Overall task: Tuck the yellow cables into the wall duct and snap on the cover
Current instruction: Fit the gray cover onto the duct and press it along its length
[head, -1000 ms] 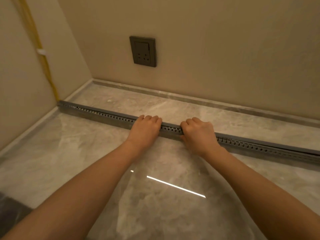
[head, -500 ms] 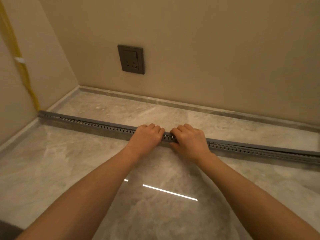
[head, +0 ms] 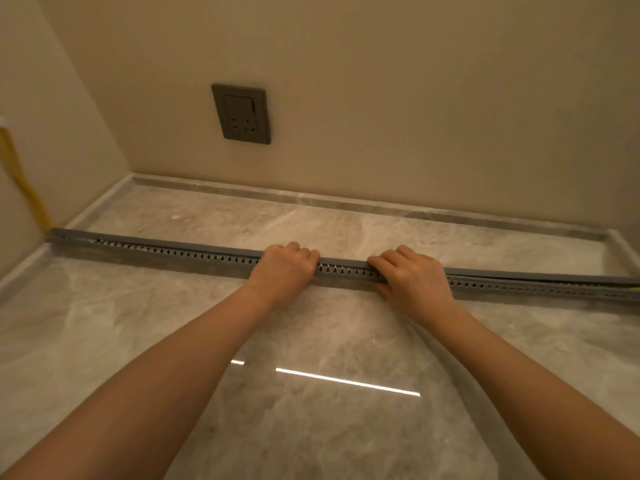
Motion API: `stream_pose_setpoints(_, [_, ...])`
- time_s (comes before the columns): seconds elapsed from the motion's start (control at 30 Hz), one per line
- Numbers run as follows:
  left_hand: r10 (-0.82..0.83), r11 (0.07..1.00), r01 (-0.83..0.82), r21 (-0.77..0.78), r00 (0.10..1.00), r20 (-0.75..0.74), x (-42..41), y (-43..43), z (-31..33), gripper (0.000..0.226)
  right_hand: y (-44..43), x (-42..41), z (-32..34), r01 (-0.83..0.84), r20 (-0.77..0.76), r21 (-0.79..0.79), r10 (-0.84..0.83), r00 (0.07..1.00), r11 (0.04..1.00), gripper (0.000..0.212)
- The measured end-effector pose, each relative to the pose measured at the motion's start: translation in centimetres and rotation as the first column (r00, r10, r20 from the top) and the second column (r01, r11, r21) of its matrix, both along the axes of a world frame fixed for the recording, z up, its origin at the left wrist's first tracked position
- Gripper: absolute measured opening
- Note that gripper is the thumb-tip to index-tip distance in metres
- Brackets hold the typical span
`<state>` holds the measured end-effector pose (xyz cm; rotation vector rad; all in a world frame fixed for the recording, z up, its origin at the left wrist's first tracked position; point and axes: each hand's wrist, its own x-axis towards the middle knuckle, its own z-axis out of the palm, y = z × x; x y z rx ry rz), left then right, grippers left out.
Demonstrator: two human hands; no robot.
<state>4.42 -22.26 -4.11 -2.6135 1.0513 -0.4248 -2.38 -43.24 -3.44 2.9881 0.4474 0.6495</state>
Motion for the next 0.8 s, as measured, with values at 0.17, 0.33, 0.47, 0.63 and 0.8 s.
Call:
stream_pose_setpoints(0.17, [-0.003,0.999,0.002,-0.046,1.000,-0.018,-0.3,0.0,0.5,0.022,0.2,-0.1,-0.2,-0.009,0.049,0.026,0.007,0.999,1.000,0.028])
stream_pose_setpoints(0.33, [-0.076,0.990,0.080,-0.119,0.996,0.037,-0.8,0.4,1.2,0.027,0.1,0.1,0.0,-0.032,0.062,0.091,0.026,0.998,0.995,0.028])
stream_pose_setpoints(0.47, [-0.082,0.978,0.089,-0.187,0.996,0.046,-0.9,0.5,0.9,0.028,0.0,0.2,0.0,-0.046,0.068,0.106,0.039,0.997,0.993,0.028])
stream_pose_setpoints(0.63, [-0.062,0.963,0.061,-0.262,0.998,0.004,-0.9,0.3,0.6,0.024,-0.2,0.4,-0.1,-0.069,0.099,0.116,0.057,0.993,0.991,0.032])
stream_pose_setpoints(0.8, [-0.031,0.908,-0.021,-0.417,0.992,-0.118,-1.2,-0.8,-0.1,0.019,-0.4,0.5,-0.3,-0.082,0.107,0.121,0.069,0.992,0.989,0.033])
